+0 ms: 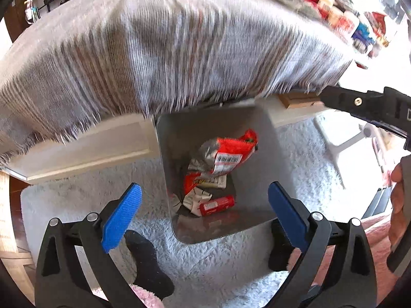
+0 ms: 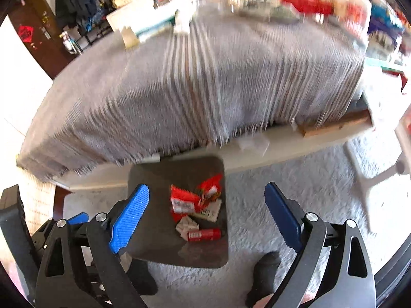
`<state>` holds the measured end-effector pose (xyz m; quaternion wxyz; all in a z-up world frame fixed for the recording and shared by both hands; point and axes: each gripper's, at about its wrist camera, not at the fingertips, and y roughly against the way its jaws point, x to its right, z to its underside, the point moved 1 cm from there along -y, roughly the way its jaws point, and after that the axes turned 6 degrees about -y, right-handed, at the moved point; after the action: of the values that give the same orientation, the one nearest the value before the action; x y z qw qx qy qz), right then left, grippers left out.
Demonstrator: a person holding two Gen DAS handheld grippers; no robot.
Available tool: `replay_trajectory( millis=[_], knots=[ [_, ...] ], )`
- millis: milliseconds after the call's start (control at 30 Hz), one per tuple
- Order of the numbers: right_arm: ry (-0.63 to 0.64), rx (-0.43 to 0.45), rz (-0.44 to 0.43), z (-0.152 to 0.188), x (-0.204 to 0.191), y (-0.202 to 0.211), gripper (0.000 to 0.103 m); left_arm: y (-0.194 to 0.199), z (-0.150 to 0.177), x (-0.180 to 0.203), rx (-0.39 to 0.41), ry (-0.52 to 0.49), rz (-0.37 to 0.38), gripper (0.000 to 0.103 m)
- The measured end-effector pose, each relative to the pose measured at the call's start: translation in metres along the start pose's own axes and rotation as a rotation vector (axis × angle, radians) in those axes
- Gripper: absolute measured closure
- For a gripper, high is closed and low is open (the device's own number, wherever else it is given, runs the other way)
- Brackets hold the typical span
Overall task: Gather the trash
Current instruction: 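Grasp the white lozenge packet with the right tool while the left tool grasps crumpled tissue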
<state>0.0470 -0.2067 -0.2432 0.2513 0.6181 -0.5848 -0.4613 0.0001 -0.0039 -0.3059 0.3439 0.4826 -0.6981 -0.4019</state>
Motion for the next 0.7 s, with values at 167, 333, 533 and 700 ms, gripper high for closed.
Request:
replay_trajectory(
  millis=[167,333,533,700],
  knots=[
    [0.025,0.057,0.021,-0.045,0.004,0.028,0.011,0.031,-0.041,0.001,0.054,-0.019,-0.022,0.009],
    [0.005,0.105,0.025,-0.087,0.016,0.04,0.011,0.046,-0.094,0.005,0.09,-0.07,-0.055,0.008],
    [-0.034,0.165,0.079,-0.136,0.045,0.034,0.011,0.045,-0.157,0.016,0.135,-0.106,-0.056,0.008],
    [-0.055,0.197,0.135,-0.17,0.07,0.013,0.011,0.021,-0.205,0.025,0.162,-0.098,-0.039,0.008]
  ],
)
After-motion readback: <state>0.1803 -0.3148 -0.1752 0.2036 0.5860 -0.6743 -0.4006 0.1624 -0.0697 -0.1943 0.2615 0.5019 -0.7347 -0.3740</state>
